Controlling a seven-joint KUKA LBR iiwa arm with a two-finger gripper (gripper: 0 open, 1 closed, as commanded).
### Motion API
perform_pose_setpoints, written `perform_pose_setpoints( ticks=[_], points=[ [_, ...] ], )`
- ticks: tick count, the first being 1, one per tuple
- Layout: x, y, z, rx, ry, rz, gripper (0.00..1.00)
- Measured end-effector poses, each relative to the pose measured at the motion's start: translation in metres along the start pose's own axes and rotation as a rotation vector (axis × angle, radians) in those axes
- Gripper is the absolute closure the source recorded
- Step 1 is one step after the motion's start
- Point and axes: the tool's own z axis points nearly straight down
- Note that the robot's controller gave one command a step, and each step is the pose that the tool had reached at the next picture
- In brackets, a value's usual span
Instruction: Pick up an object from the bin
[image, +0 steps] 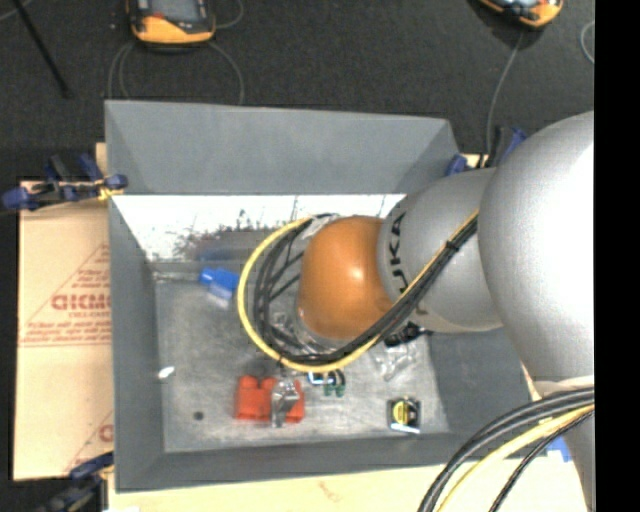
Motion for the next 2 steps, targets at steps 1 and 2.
perform_pose_setpoints(
  ticks=[1, 2],
  points=[
    [-0.005, -0.003, -0.004, 0.003, -0.017, 0.006, 1.0],
    [-0.007, 0.008, -0.053, 0.008, 0.015, 0.027, 1.0]
  ],
)
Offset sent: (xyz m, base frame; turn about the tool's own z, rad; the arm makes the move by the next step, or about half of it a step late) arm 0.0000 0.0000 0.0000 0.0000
